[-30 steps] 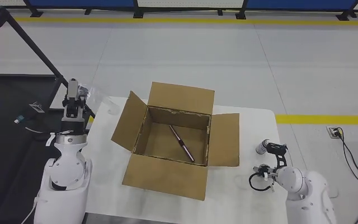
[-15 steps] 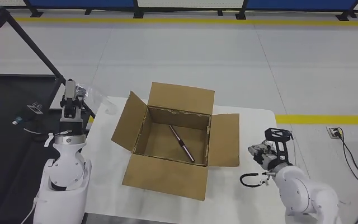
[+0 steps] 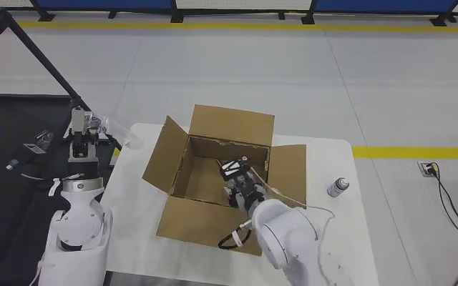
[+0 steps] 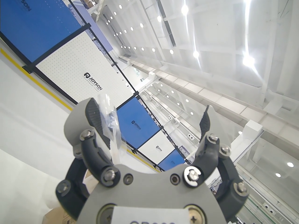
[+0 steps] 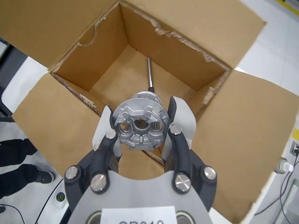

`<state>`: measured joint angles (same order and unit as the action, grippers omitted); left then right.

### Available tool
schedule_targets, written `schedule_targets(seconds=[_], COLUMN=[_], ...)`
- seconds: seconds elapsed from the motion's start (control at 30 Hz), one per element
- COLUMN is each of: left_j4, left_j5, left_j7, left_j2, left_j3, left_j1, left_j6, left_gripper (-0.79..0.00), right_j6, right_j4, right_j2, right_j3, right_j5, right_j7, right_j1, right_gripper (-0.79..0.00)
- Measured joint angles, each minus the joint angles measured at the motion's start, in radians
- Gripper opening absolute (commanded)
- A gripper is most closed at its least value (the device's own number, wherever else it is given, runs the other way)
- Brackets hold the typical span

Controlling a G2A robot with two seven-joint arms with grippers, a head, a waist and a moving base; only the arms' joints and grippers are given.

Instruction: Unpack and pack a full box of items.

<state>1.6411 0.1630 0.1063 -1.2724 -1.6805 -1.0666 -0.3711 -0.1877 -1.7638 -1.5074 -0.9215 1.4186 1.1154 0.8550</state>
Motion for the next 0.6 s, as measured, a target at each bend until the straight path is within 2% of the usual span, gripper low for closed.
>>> schedule_targets(seconds=[0.1, 0.23, 0.33, 0.5, 0.6], left_j4=[0.005, 0.009, 0.011, 0.011, 0.011], left_j5=[-0.001, -0.002, -0.006, -0.008, -0.008], left_j7=[0.000, -0.001, 0.003, 0.004, 0.002], left_j2=[0.000, 0.000, 0.001, 0.001, 0.001], left_j3=[-0.004, -0.007, -0.013, -0.021, -0.019], left_j1=[-0.005, -0.008, -0.014, -0.019, -0.017], left_j6=[0.002, 0.001, 0.000, -0.001, -0.001], left_gripper=[0.000, 0.000, 0.000, 0.000, 0.000], right_j6=[-0.083, -0.164, -0.194, -0.256, -0.281], right_j4=[0.223, 0.530, 0.712, 0.914, 0.998], right_j2=[-0.043, -0.105, -0.143, -0.193, -0.218], right_j3=[0.084, 0.139, 0.166, 0.199, 0.208], right_j5=[-0.006, -0.110, -0.192, -0.221, -0.241], right_j7=[0.004, -0.027, -0.069, -0.137, -0.172], right_j1=[-0.147, -0.321, -0.401, -0.472, -0.498], right_gripper=[-0.785, -0.785, -0.785, -0.785, -0.545])
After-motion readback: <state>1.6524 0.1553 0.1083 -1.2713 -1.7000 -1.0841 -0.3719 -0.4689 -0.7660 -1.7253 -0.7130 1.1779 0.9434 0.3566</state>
